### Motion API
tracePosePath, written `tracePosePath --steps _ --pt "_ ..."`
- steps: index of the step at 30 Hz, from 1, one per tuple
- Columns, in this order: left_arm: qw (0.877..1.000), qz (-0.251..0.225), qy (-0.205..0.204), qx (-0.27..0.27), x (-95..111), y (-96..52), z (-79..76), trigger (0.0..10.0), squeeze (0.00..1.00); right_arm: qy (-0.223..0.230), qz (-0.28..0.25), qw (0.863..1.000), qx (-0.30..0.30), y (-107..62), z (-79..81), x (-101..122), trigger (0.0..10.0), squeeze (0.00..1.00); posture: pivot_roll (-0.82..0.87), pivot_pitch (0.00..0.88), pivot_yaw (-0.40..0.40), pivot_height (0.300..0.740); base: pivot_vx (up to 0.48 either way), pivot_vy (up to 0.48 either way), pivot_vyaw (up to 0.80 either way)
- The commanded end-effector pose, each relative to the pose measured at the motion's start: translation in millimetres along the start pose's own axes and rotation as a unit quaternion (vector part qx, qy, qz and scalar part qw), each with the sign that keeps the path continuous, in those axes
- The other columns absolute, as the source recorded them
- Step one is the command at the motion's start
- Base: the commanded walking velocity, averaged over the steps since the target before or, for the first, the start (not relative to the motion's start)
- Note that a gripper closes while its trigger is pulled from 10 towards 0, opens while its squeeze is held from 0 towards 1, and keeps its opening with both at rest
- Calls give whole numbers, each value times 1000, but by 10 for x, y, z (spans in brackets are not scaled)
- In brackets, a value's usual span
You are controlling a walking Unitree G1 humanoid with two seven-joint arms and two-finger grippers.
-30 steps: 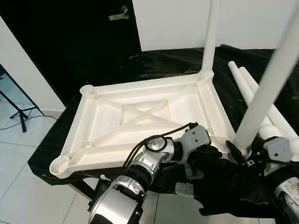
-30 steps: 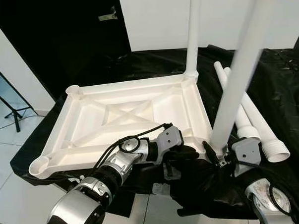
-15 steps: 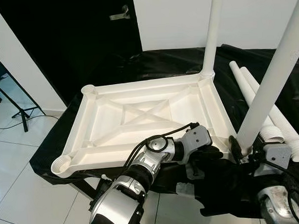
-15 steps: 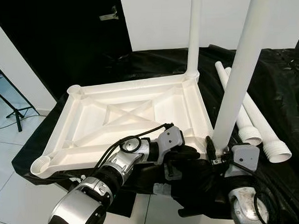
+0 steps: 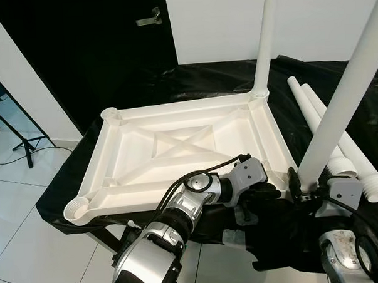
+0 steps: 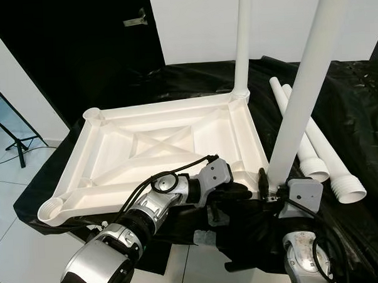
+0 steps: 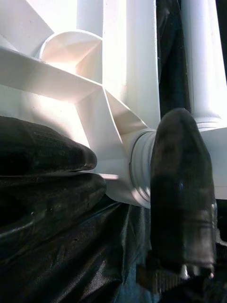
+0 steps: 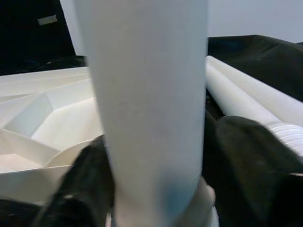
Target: Building children table
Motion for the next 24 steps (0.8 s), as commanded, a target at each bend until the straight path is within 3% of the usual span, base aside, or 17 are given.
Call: tracePosePath --steps 1,4,5,6,11,12,13,19,23,24 --pt "993 86 -85 -6 -566 22 -325 10000 0 -11 15 1000 3 4 -30 -66 10000 1000 0 0 78 740 0 0 0" --pt "993 84 -86 -5 -559 31 -330 10000 0 -23 12 999 35 22 29 -46 10000 1000 -1 0 76 740 0 0 0" --pt "993 84 -87 -6 -560 39 -342 10000 0 -38 14 997 68 36 73 -45 10000 0 -4 0 75 740 0 0 0" --pt "993 84 -87 -7 -561 44 -350 10000 0 -50 14 994 98 47 108 -38 10000 0 -3 0 75 740 0 0 0" --pt "993 84 -87 -7 -562 46 -352 10000 0 -60 16 989 134 57 138 -35 10000 0 -2 0 74 740 0 0 0" --pt "993 84 -87 -7 -561 44 -347 10000 0 -60 18 987 149 58 145 -30 4549 0 -2 0 76 740 0 0 0" --pt "993 84 -87 -7 -561 43 -346 10000 0 -60 23 984 167 46 133 -33 0 0 -1 0 76 740 0 0 0" --pt "992 85 -89 -9 -582 38 -370 10000 0 -60 54 977 195 -21 61 -103 0 0 -2 0 77 740 0 0 0" --pt "992 85 -90 -9 -586 37 -375 10000 0 -54 77 979 183 -55 17 -189 0 0 0 0 75 740 0 0 0" --pt "992 85 -90 -9 -582 37 -371 10000 0 -50 80 983 156 -56 -2 -217 0 0 0 0 75 740 0 0 0"
Point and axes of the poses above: a point about 5 cm out from each wrist's last joint towards the gripper, its own y axis pointing out of the wrist towards the gripper, its own x axis along the axis of the wrist's last joint, z = x × y, the point moved 5 cm from there along y, pointing out of the wrist towards the gripper, and after that the axes turned 3 degrees about y, right-handed, at the moved point
